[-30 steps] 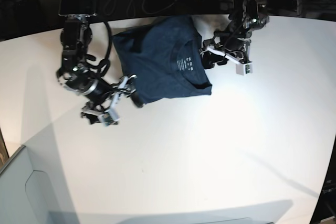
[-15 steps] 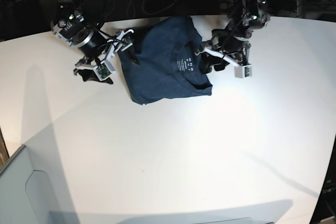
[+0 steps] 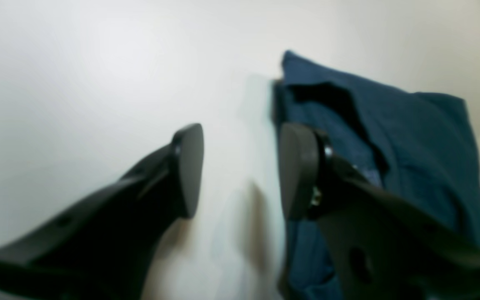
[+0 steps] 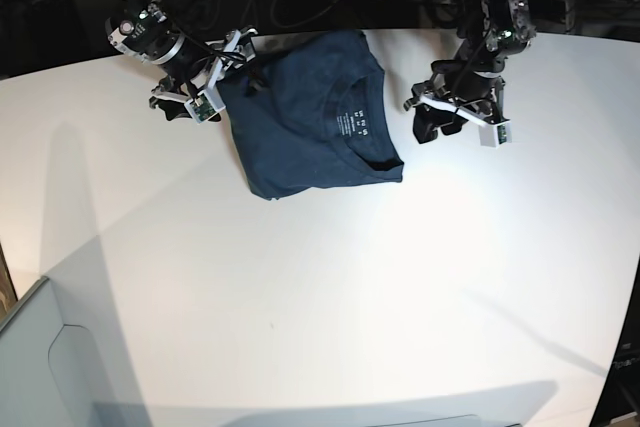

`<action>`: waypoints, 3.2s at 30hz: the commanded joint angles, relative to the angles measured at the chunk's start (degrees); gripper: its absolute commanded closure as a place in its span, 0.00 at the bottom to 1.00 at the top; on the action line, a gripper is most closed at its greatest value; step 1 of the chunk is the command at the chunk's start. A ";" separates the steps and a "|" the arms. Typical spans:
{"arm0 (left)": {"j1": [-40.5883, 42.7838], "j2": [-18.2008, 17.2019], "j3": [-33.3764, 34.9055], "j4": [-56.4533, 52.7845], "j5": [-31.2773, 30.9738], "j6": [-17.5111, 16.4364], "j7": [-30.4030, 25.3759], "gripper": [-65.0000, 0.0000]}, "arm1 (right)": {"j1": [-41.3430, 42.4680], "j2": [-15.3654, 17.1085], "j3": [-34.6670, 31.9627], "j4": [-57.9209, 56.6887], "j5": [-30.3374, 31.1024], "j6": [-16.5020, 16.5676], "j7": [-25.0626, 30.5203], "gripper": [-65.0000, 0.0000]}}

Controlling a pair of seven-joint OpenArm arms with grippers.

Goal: Fold the T-shirt properly
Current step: 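Press the bundle edge with the left gripper to square it, then push the folded shirt with the left gripper toward the right gripper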

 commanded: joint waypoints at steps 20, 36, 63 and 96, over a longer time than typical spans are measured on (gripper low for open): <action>1.57 5.98 4.85 -4.25 -6.11 -0.30 -1.29 0.55 | -4.32 1.84 6.18 13.37 1.01 0.47 1.03 0.17; 1.22 5.63 4.94 -9.08 -6.02 -0.57 -1.20 0.56 | -4.58 1.84 6.09 13.37 0.92 0.47 0.95 0.18; -42.74 -12.39 51.01 -37.48 -6.11 -0.83 -0.06 1.00 | 2.89 -0.36 23.76 13.81 0.92 0.47 0.95 0.18; -65.51 -3.95 79.75 -40.29 18.77 -14.10 -2.35 0.56 | 3.42 -1.42 24.64 13.81 0.83 0.21 0.86 0.18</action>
